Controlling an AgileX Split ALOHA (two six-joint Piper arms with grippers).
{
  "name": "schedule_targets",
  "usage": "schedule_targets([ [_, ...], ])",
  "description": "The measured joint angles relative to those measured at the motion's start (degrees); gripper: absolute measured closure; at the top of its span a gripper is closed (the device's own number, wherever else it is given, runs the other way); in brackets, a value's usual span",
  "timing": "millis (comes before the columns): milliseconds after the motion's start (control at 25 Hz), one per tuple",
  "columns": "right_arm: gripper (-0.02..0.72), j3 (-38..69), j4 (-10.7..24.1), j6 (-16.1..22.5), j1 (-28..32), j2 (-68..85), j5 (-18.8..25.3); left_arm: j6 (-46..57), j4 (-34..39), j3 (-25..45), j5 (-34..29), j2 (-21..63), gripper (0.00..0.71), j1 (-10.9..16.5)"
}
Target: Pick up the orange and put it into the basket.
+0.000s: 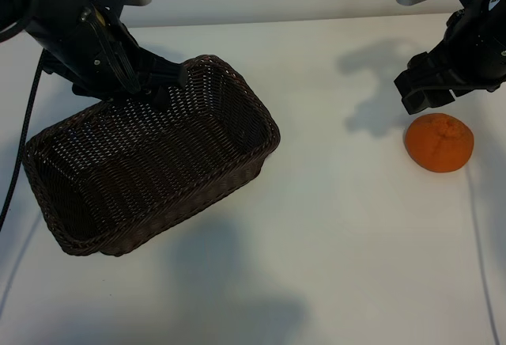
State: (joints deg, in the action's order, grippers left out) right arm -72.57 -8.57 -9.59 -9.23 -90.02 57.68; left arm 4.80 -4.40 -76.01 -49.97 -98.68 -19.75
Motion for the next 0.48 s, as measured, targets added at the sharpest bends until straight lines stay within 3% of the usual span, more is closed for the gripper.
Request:
schedule_targets([
  [480, 0.110, 0.0, 0.0, 0.0, 0.0, 0.0, 0.0, 0.1, 0.0, 0.0, 0.5, 0.0, 0.158, 0.0],
])
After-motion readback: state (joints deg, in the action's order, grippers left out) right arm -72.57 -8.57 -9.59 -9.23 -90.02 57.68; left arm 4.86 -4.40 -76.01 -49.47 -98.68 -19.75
